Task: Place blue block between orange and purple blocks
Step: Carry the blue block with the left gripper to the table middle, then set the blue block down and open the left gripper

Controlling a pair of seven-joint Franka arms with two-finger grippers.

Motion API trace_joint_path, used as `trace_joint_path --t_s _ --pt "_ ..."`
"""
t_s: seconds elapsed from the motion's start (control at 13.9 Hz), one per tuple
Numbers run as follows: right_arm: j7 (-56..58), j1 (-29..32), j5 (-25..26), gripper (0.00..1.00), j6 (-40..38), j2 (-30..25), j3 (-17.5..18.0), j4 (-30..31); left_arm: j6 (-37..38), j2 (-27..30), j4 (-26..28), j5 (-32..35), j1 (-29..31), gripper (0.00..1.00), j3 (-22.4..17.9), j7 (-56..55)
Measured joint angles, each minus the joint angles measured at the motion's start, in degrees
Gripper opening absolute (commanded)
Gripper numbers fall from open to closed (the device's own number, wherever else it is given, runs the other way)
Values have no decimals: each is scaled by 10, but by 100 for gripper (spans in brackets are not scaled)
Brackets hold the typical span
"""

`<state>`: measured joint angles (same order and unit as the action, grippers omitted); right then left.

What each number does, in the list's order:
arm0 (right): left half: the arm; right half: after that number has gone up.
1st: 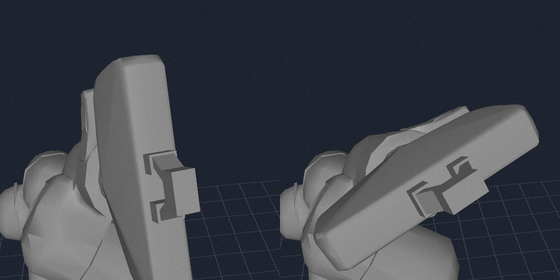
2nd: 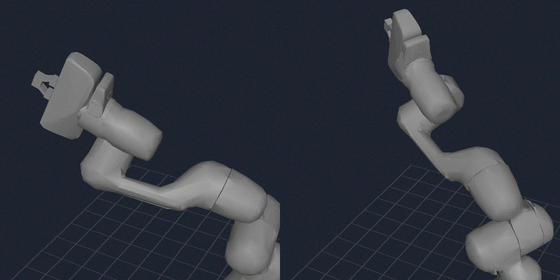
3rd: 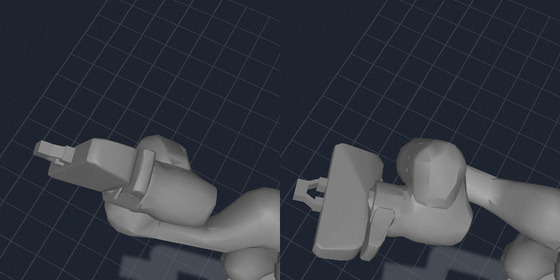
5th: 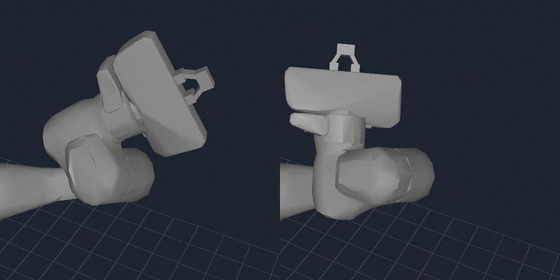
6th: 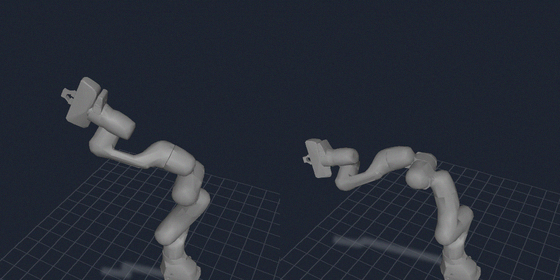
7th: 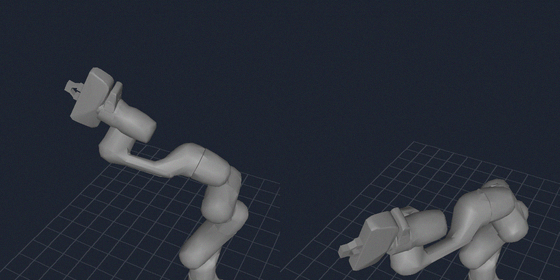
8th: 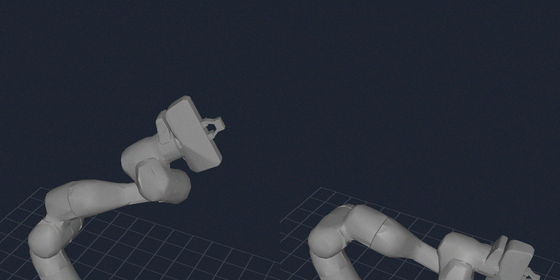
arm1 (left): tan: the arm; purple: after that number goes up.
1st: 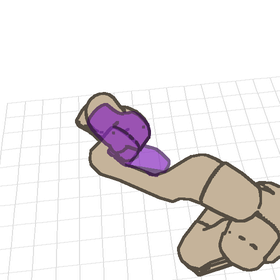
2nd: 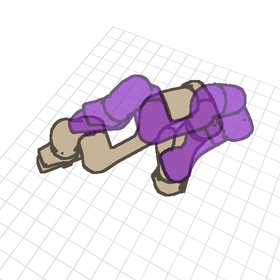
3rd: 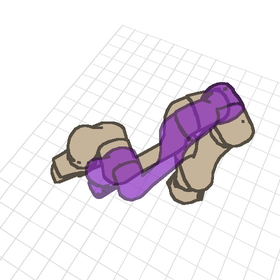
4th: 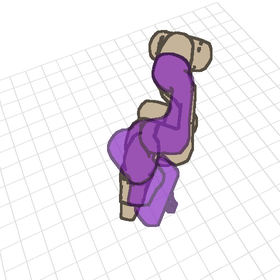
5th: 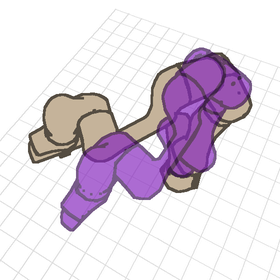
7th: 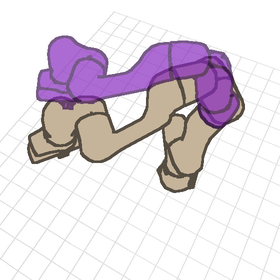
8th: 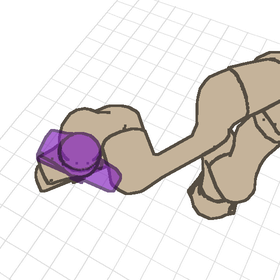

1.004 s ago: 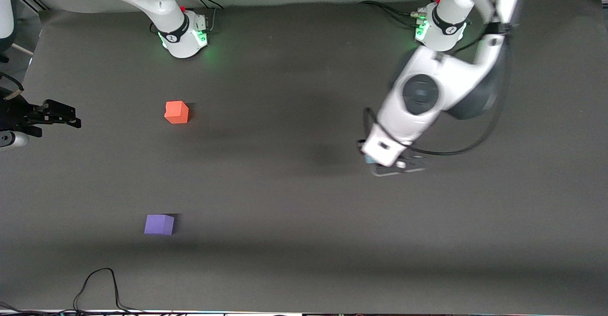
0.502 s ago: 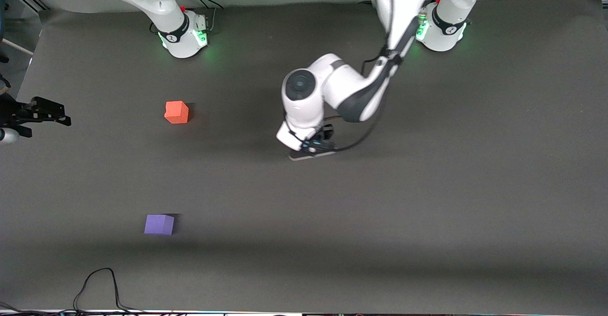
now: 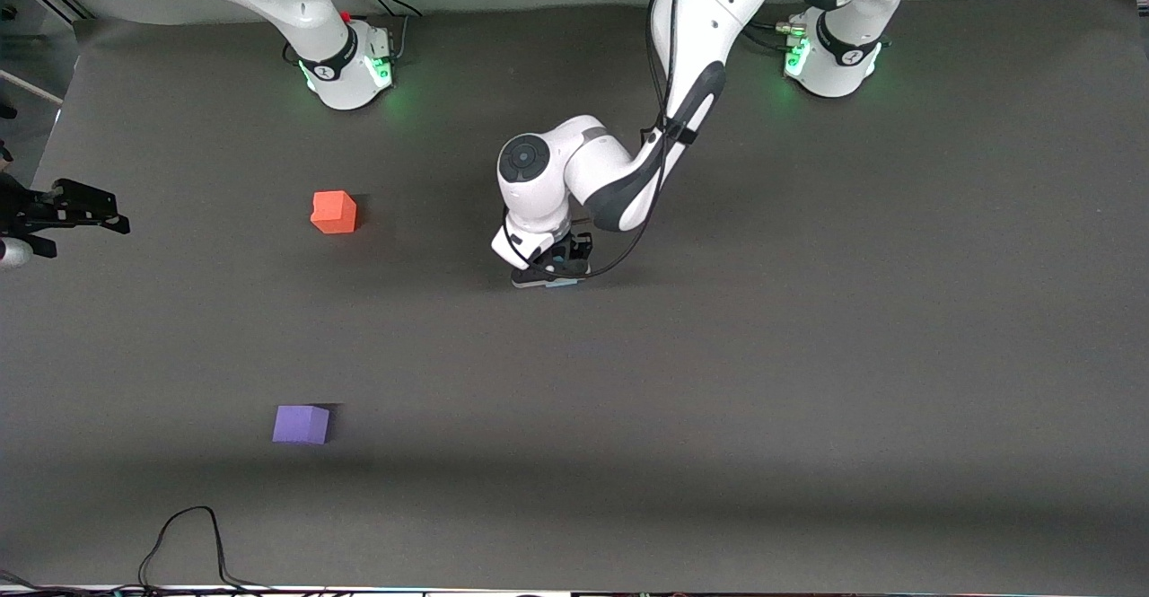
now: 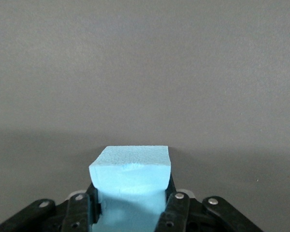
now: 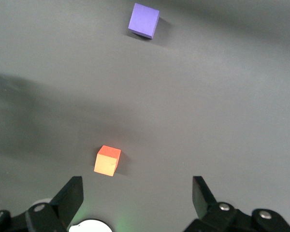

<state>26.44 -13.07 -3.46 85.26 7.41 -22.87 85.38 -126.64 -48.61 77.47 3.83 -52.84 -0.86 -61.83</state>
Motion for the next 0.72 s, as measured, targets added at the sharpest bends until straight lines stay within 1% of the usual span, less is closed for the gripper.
trace_joint_path --t_s 0.07,0.14,0.22,0.57,0.72 --pt "10 0 -7 100 0 0 -6 0 0 0 -1 0 0 53 -1 0" --pt "18 1 -11 100 0 1 -10 0 0 0 -1 0 0 96 -1 0" --pt "23 1 -13 100 0 1 -12 1 0 0 -1 1 0 100 -1 0" --pt "26 0 -15 100 0 9 -11 1 1 3 -11 6 1 100 -4 0" --pt "26 0 -15 100 0 9 -10 0 15 18 -22 6 6 100 -6 0"
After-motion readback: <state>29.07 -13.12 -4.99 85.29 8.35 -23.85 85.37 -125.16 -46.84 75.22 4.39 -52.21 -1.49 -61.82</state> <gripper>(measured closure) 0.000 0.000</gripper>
